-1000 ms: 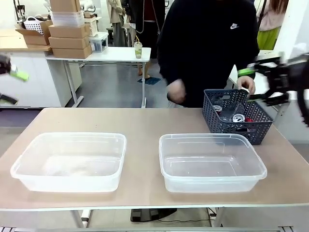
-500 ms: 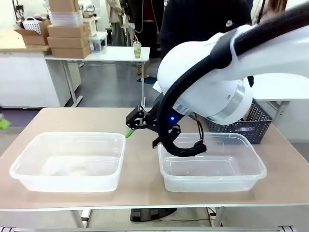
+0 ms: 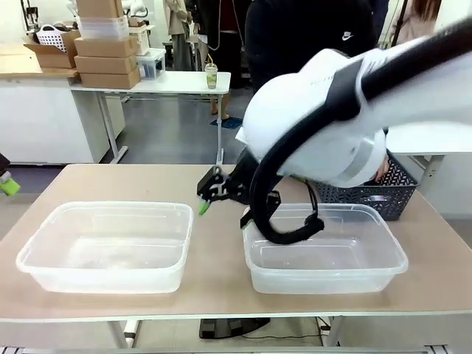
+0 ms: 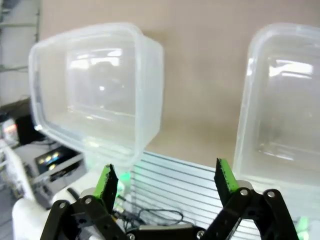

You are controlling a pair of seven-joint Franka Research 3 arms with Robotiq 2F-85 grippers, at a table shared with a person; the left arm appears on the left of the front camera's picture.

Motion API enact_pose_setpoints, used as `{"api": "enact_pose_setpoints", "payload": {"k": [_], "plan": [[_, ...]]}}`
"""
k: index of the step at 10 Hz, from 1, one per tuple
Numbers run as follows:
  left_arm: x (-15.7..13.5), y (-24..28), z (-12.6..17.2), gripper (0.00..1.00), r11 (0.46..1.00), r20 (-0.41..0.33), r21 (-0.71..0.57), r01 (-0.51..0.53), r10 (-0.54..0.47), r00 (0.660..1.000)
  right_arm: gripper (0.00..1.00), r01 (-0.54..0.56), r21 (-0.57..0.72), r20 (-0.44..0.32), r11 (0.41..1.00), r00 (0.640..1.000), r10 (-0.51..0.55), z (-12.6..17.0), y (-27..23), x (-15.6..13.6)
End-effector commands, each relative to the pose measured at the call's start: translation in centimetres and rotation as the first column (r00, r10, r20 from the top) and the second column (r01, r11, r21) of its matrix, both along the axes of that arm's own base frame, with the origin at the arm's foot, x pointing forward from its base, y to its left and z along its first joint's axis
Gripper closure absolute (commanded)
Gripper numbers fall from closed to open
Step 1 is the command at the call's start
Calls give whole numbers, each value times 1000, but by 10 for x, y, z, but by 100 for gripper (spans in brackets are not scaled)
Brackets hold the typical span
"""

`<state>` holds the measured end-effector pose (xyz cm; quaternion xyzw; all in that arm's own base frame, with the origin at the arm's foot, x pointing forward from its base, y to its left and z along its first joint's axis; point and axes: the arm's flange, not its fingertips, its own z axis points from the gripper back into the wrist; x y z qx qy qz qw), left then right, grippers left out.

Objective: Sort the waste into each basket.
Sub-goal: Pick up the Organizing box on the left side of the table and lift it.

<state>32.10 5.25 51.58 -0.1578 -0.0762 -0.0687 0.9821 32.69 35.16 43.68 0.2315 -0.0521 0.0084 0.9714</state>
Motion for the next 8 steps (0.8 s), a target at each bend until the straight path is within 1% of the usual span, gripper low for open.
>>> {"api": "enact_pose_setpoints", "payload": {"k": [1, 2, 3, 4, 5, 6, 7, 8], "plan": [[13, -12, -51, 0, 987, 35, 70, -146, 144, 989, 0, 86, -197, -17, 977, 996, -92, -6, 63, 0], [10, -13, -71, 0, 989, 40, 103, -108, 104, 994, 0, 98, -232, -29, 968, 994, -107, -11, 81, 0], [8, -16, -88, 0, 989, 41, 126, -76, 71, 997, 0, 128, -281, -24, 951, 990, -140, -22, 102, -1], [6, -25, -105, 0, 988, 52, 145, -56, 49, 997, 0, 132, -299, -9, 945, 990, -141, -33, 121, -3], [7, -27, -120, 0, 982, 76, 174, -68, 55, 996, 0, 182, -318, 37, 930, 983, -180, -36, 134, -3], [9, -35, -127, 0, 976, 132, 190, -111, 87, 987, 0, 208, -362, 71, 909, 978, -196, -42, 148, -2], [12, -37, -131, 0, 975, 133, 197, -102, 76, 988, 0, 224, -424, 102, 878, 975, -199, -53, 160, 2], [16, -40, -132, 0, 979, 76, 182, -88, 75, 994, 0, 323, -396, 173, 859, 946, -276, -59, 166, 16]]}}
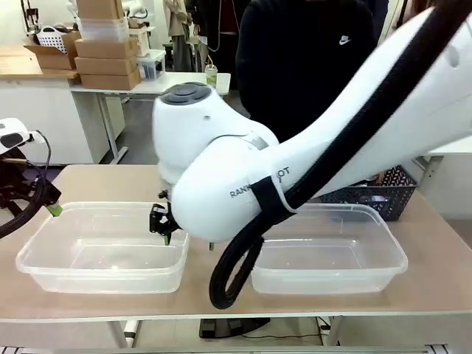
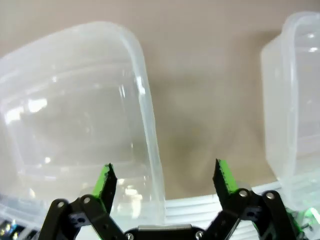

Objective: Sort the waste into each basket.
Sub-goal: Pick up the Organizing box on the left side of the table and lift it.

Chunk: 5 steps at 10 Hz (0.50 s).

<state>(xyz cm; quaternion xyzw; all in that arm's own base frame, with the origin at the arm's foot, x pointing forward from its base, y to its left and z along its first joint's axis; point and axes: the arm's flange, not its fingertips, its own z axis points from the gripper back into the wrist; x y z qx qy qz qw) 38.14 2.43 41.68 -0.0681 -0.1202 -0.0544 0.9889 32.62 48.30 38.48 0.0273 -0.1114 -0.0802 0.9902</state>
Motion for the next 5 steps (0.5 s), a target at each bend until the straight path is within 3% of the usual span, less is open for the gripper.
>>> {"api": "enact_pose_setpoints", "payload": {"k": [1, 5], "plan": [[-4, 4, 6, 0, 1000, 6, -4, 2, -2, 1000, 0, -35, 37, -36, 999, 999, 37, 8, -10, -8], [4, -6, -11, 0, 1000, -19, -15, -1, 1, 1000, 0, 48, -61, -9, 997, 999, -49, -21, 16, 21]]}}
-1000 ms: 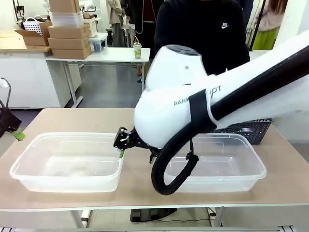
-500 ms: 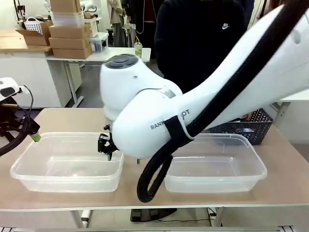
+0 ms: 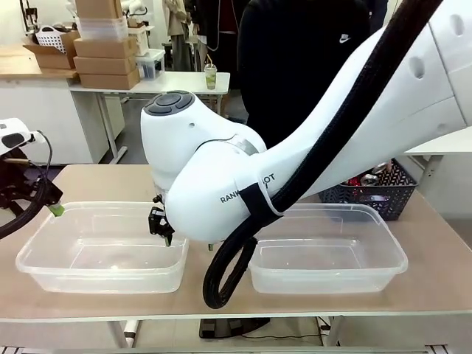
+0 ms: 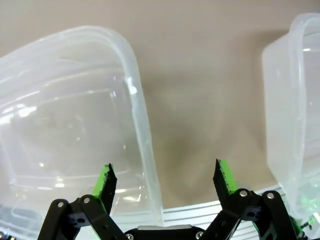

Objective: Sort the waste into each basket.
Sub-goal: Pick up the Organizing box on the left side of the table and lift it.

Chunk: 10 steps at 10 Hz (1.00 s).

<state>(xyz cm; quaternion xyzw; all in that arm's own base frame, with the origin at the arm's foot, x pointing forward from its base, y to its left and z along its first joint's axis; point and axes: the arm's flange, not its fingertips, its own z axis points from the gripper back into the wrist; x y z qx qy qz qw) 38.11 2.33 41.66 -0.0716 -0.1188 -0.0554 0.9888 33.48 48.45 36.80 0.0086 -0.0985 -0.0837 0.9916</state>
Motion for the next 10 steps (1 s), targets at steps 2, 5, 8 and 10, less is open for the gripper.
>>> {"api": "enact_pose_setpoints", "payload": {"k": [2, 5, 8, 10], "plan": [[6, -6, -24, 0, 999, -56, 34, -3, 5, 998, 0, 44, -40, 14, 998, 999, -44, -10, 19, 21], [16, 0, -36, 0, 998, -92, 58, -14, 20, 996, 0, 28, -40, -16, 999, 999, -29, -13, 25, 24], [26, 1, -49, 60, 999, -122, 41, 8, -3, 993, 60, 10, -55, -42, 998, 999, -12, -12, 23, 26], [28, 0, -53, 100, 998, -123, 69, -8, 16, 992, 100, 8, -53, -47, 999, 999, -11, -12, 23, 27]]}}
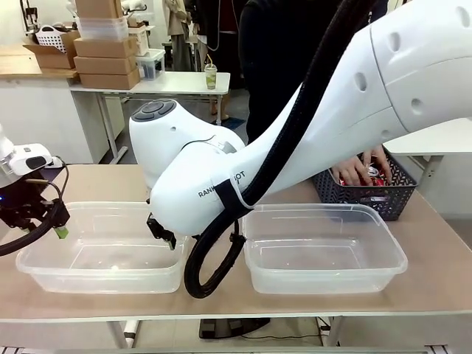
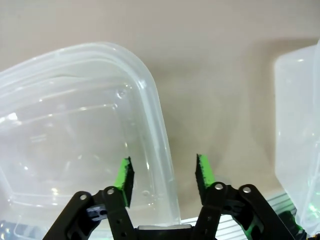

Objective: Sort the waste into each basket.
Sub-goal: Pick up the Organizing box on the left side of the table and lift it.

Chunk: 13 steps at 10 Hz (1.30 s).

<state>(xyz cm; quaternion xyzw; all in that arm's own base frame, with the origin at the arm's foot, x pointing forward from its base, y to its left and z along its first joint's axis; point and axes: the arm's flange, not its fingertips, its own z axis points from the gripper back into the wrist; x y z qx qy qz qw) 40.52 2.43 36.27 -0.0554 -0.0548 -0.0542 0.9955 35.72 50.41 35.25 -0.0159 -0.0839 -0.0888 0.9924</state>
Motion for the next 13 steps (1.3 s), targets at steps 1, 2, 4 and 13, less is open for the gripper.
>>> {"api": "enact_pose_setpoints", "payload": {"k": [1, 2, 4, 13], "plan": [[4, 0, 1, 100, 1000, 3, 28, -12, 12, 1000, 100, 0, 6, -20, 1000, 1000, 1, 5, 0, 5], [5, 0, 0, 100, 999, -2, 32, -25, 25, 1000, 100, 2, 24, -29, 1000, 1000, -1, 6, -4, 5], [4, 1, 3, 100, 999, 7, 27, -29, 29, 1000, 100, 1, 36, -45, 999, 999, 0, 8, -9, 5], [5, -9, 141, 100, 990, 89, 17, -139, 137, 987, 100, -166, -35, -154, 986, 975, 158, 110, -70, 28]]}}
